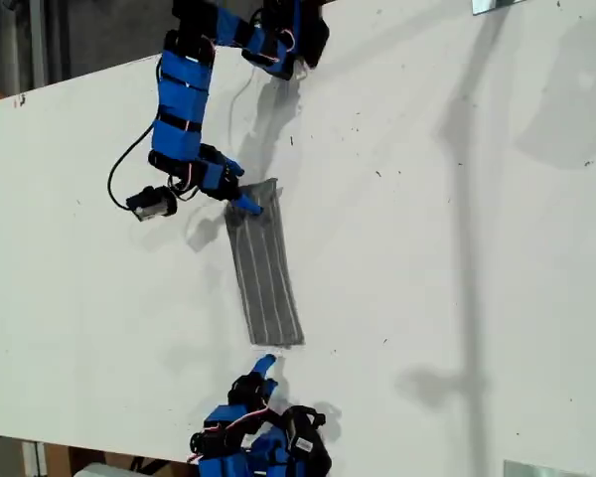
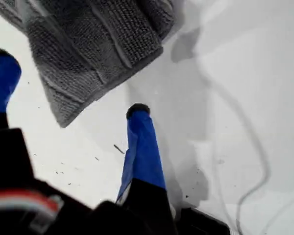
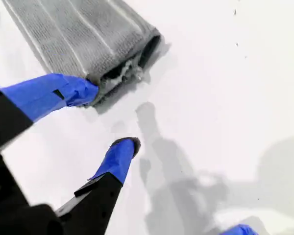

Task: Grasp corners of a square towel and fold twice.

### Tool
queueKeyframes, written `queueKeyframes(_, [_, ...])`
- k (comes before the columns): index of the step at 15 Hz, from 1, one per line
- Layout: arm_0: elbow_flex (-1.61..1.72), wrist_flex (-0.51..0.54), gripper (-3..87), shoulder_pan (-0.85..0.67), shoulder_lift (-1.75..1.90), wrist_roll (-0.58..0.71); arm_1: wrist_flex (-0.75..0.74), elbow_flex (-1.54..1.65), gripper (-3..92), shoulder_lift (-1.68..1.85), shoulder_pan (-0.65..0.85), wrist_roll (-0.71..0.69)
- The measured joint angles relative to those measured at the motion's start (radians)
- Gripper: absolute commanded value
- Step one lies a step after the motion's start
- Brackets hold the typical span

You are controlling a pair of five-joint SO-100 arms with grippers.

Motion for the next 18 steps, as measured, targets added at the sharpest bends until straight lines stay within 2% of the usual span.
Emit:
queueKeyframes(3, [0.164,0.02,20.7,-0.041,0.288,0.011,-0.107,0.0,40.8,-0.176,0.06,-0.032])
queueKeyframes(4, [0.192,0.025,20.6,-0.04,0.387,-0.003,-0.107,-0.002,32.4,-0.201,0.086,-0.041])
queueKeyframes(6, [0.222,0.028,20.4,-0.026,0.456,-0.023,-0.117,0.006,4.3,-0.207,0.104,-0.049])
queueKeyframes(7, [0.241,0.028,20.3,-0.025,0.466,-0.028,-0.129,0.015,-0.1,-0.199,0.107,-0.052])
queueKeyframes(10, [0.322,0.023,20.0,-0.023,0.601,-0.029,-0.206,0.193,-0.1,-0.097,0.153,-0.049])
queueKeyframes(13, [0.365,0.0,19.0,-0.052,0.684,-0.005,-0.288,0.528,-0.1,0.169,0.284,0.025])
queueKeyframes(15, [0.393,-0.026,18.6,-0.117,0.704,0.04,-0.268,0.646,-0.1,0.319,0.301,0.12])
queueKeyframes(18, [0.508,-0.029,18.1,-0.336,0.847,0.15,-0.146,0.65,-0.1,0.546,0.213,0.236])
